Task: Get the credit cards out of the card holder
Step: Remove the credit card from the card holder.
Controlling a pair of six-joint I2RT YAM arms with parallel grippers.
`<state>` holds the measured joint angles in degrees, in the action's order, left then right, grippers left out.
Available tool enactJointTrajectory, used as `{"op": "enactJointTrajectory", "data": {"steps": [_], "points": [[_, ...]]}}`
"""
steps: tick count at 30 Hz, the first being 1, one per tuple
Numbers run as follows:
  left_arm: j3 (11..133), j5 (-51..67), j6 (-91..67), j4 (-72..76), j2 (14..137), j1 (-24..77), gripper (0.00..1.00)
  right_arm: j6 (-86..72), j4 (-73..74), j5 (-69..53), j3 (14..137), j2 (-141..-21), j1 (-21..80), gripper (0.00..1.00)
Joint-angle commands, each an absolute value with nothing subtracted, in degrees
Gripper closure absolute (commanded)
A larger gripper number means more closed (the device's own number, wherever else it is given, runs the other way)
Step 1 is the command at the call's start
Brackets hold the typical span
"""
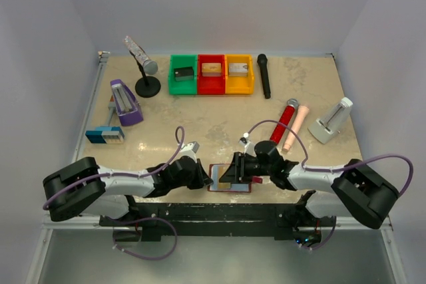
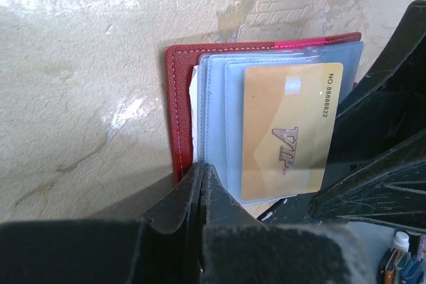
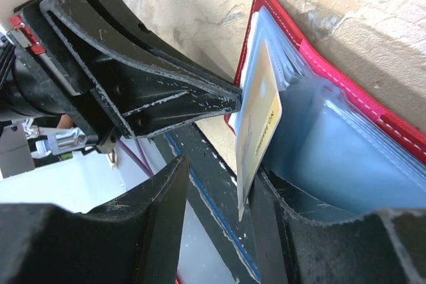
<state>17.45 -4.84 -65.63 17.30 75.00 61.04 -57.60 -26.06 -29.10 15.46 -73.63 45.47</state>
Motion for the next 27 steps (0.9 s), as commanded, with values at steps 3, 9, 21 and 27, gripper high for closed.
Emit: {"op": "enactJointTrajectory", "data": {"steps": [3,9,21,27], "points": [[14.2,-9.1,-65.9,11.1,74.4,60.7,1.00,-55.9,-24.5,-27.9,15.4,-70.7,45.5,0.56],[13.6,-9.1,-66.3,11.3,74.2,60.7,1.00,-55.5,-22.6,-27.2,15.4,-68.7,45.4,0.57],[12.9,-9.1,-66.4,11.9,74.2,60.7,1.00,-54.8,-19.8,-26.5,15.6,-66.8,44.9,0.63],[12.8,-9.3,-66.4,11.7,73.8,60.7,1.00,-54.9,-19.6,-26.0,15.5,-66.5,44.6,0.70]]}}
